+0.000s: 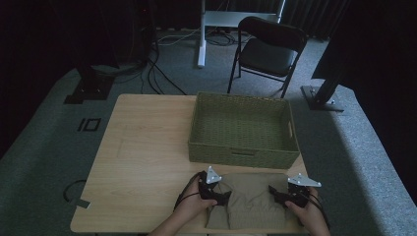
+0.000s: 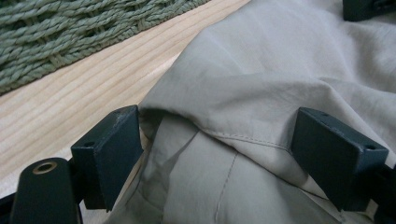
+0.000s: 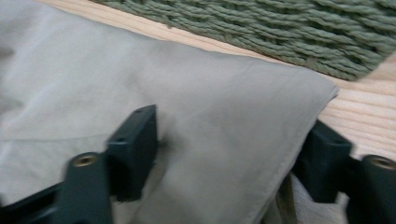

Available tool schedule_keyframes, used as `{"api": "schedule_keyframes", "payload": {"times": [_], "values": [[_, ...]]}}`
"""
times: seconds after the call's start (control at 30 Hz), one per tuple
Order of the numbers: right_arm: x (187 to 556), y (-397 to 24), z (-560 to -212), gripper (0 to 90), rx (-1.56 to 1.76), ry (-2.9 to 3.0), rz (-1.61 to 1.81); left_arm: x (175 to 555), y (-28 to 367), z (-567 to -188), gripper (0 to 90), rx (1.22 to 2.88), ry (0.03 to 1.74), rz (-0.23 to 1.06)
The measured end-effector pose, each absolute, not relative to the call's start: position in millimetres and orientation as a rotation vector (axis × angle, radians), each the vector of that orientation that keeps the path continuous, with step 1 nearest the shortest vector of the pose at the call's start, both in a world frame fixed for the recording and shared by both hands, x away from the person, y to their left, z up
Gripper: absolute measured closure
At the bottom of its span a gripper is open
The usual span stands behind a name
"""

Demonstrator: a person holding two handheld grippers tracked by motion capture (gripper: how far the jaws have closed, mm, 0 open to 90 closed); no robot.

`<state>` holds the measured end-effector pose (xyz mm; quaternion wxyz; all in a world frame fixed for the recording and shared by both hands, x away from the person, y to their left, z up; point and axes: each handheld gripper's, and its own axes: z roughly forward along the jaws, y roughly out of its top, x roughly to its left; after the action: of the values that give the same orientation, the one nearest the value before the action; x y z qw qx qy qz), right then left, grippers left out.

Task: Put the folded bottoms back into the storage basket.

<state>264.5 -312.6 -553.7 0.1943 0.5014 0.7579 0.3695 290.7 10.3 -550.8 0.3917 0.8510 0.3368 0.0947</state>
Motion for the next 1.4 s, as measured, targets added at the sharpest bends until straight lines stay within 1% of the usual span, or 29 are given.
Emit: {"api": "schedule_keyframes", "payload": {"times": [0.1,0.13,0.17,0.2,0.23,0.27,0.3,0.37,0.4,0.5,0.67,0.73,0.93,0.97,1.0,1.1,1.13,1.33,1.37,1.4], "values": [[263,-312,-554,42.0,1.392,2.134,1.049,293,8,-551,16.9,2.172,0.847,0.255],[262,-311,-553,48.2,1.385,2.136,1.055,293,8,-551,18.9,2.182,0.833,0.269],[261,-310,-553,56.4,1.386,2.137,1.065,293,8,-551,23.1,2.181,0.824,0.278],[259,-309,-553,64.8,1.391,2.140,1.088,293,8,-550,31.5,2.178,0.804,0.277],[258,-307,-553,70.1,1.399,2.141,1.101,293,9,-550,44.3,2.168,0.783,0.245],[257,-305,-553,73.4,1.404,2.138,1.110,295,10,-550,60.9,2.142,0.804,0.185],[256,-304,-553,75.6,1.410,2.136,1.111,296,11,-551,70.9,2.119,0.830,0.137],[256,-302,-551,77.9,1.426,2.137,1.100,297,12,-551,79.8,2.097,0.839,0.105],[256,-302,-550,78.4,1.425,2.141,1.093,296,12,-550,81.4,2.101,0.837,0.102],[257,-303,-542,79.0,1.447,2.143,1.113,296,12,-543,83.5,2.107,0.831,0.112],[258,-303,-529,79.1,1.430,2.128,1.154,299,15,-528,83.7,2.082,0.815,0.132],[258,-302,-518,79.2,1.414,2.110,1.188,301,18,-516,83.8,2.057,0.809,0.157],[262,-300,-498,79.5,1.383,2.085,1.244,305,22,-502,83.8,2.049,0.792,0.191],[262,-300,-498,79.5,1.383,2.085,1.244,305,22,-497,83.8,2.046,0.785,0.197],[264,-299,-489,79.5,1.366,2.077,1.251,307,24,-491,83.8,2.044,0.771,0.211],[267,-299,-482,79.5,1.357,2.060,1.272,309,25,-483,83.9,2.025,0.767,0.219],[270,-300,-472,79.5,1.350,2.042,1.301,312,26,-474,83.9,2.022,0.755,0.232],[277,-300,-449,79.6,1.304,2.017,1.332,321,28,-444,83.9,2.001,0.716,0.273],[277,-300,-449,79.6,1.304,2.017,1.332,321,28,-444,83.9,2.001,0.716,0.273],[280,-301,-441,79.6,1.294,2.002,1.353,324,29,-436,83.9,1.994,0.709,0.284]]}}
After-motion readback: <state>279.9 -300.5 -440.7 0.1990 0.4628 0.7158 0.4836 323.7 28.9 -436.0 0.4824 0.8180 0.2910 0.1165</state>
